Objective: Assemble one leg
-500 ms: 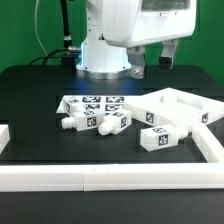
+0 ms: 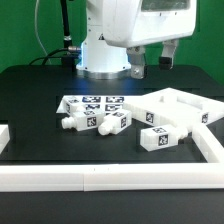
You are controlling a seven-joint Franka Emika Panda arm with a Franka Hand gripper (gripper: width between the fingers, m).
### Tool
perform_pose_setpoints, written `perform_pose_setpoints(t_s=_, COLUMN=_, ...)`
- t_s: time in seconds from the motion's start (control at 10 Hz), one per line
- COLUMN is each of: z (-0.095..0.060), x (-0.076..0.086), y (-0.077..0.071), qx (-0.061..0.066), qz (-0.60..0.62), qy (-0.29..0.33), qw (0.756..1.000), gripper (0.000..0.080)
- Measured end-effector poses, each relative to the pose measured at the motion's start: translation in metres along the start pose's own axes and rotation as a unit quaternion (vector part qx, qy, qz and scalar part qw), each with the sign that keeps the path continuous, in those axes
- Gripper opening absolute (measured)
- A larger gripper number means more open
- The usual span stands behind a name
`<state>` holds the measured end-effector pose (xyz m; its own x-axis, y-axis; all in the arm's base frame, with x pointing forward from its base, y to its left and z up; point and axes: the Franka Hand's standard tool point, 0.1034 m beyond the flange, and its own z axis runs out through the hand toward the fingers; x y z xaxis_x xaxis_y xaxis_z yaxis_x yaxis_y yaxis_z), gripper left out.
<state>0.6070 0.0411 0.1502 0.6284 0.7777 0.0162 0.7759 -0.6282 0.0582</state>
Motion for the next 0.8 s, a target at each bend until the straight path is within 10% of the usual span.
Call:
perform_pose_setpoints(t_s=0.5, z=0.017, x=0.006, y=-0.024, qx=0.002, qz=0.139, qy=0.003, qw=0.99, gripper=0.065)
perform_pose_setpoints(t_s=0.7, z=0.025, x=0.005, y=-0.034, qx=0.038, qz=0.206, qy=0.001, qw=0.978, gripper=0.065)
perform_pose_setpoints(t_s=0.8, z=0.024, x=0.006, y=-0.033, qx=0.036, qz=0.205, qy=0.002, qw=0.978, gripper=0.065)
